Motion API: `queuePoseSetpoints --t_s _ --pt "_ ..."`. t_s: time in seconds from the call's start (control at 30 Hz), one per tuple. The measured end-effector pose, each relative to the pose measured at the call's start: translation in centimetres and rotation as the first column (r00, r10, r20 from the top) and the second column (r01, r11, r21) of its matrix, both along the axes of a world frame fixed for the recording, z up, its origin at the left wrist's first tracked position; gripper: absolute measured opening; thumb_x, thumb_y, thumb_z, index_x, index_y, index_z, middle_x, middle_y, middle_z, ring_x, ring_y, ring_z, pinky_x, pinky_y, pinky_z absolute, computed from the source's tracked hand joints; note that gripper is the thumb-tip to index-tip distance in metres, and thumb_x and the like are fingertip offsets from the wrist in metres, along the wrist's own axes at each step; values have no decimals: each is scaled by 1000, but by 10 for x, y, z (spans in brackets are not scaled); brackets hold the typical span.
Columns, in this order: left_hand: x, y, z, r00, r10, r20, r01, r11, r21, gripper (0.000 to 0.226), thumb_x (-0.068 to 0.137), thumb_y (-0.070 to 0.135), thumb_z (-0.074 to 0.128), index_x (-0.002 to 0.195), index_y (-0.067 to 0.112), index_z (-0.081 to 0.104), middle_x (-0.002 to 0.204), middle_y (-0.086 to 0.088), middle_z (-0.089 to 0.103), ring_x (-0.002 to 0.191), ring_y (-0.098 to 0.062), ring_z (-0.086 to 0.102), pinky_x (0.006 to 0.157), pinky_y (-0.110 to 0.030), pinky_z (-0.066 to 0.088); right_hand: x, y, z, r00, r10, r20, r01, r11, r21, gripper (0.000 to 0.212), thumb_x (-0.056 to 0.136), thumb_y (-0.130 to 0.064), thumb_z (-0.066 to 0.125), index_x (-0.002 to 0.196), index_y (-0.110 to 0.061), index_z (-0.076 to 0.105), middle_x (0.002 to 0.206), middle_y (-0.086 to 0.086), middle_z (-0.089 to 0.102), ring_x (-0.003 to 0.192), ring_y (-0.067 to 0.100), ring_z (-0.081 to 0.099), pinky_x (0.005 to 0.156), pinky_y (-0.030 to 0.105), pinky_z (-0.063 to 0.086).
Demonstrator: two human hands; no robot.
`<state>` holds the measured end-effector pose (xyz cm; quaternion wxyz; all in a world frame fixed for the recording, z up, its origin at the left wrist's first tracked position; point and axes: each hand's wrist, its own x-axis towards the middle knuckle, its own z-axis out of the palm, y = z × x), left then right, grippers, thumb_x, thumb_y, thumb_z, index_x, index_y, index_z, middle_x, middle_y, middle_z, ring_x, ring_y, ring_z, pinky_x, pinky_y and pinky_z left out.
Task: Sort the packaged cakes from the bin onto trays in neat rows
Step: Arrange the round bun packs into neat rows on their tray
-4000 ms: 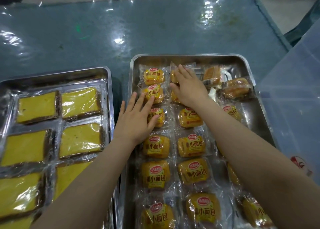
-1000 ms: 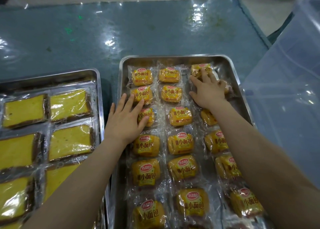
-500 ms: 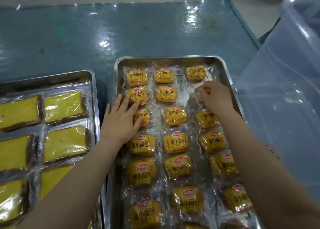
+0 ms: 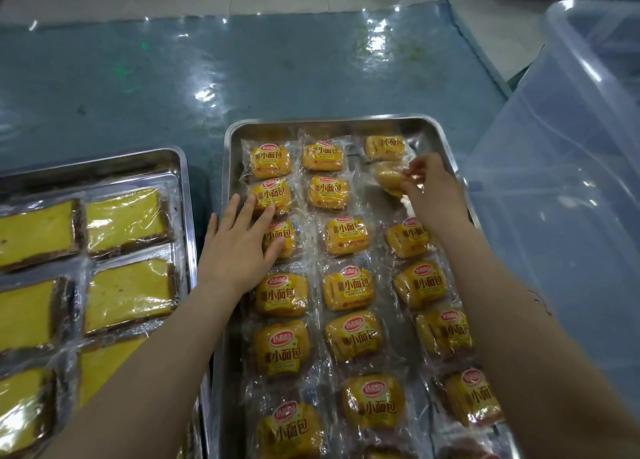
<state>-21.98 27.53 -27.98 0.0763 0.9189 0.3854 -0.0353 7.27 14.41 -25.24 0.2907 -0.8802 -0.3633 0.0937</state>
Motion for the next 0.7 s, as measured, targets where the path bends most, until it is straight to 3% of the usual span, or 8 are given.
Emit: queuePoseSetpoints --t_s 0.07,0.2,0.37,0.47,0.57,0.63,0.7 --pt "0 1 -1 1000 0 7 0 1000 2 67 87 65 12 148 36 7 158 0 4 144 -21 -8 113 -47 0 0 1 3 999 12 43 -15 998 63 15 94 -24 55 108 -22 59 104 -7 59 86 7 53 76 21 36" --pt "0 1 -2 1000 -4 11 4 1000 13 67 87 65 11 148 36 8 158 0 6 144 -21 -7 114 -47 1 0 6 11 999 -31 -10 32 985 171 22 96 -21 49 105 -18 69 101 -2 65 80 7 55 71 20 37" --pt "0 1 -2 1000 0 12 0 1000 0 67 88 65 12 148 36 8 158 0 5 144 -21 -8 114 -48 1 14 13 15 1000 -6 -21 7 999 50 23 95 -19 44 103 -28 64 90 -8 62 79 13 55 68 27 38" --pt "1 1 -1 1000 2 8 -2 1000 -2 67 87 65 11 148 36 7 158 1 4 144 -21 -9 114 -48 1 19 21 19 997 74 8 -74 995 -72 25 95 -20 43 96 -28 67 91 -9 62 76 11 54 59 23 35" --pt "1 1 -1 1000 4 4 -4 1000 -5 67 88 65 11 148 36 7 158 1 3 144 -21 -9 115 -48 1 18 27 19 999 44 16 -42 992 -118 27 96 -18 42 89 -29 66 89 -9 61 69 6 52 56 21 35" --pt "1 0 0 1000 6 5 -6 1000 -6 67 88 64 12 148 36 7 158 1 3 144 -21 -9 115 -48 1 14 28 19 998 -62 28 62 998 -25 26 95 -18 43 92 -27 67 90 -7 63 75 10 54 63 25 36" --pt "1 0 0 1000 5 9 -5 1000 -8 67 88 65 12 148 36 7 158 1 4 144 -21 -8 115 -48 1 12 24 20 976 -207 -64 214 966 143 23 92 -18 46 97 -23 68 92 -6 67 82 13 61 70 27 44"
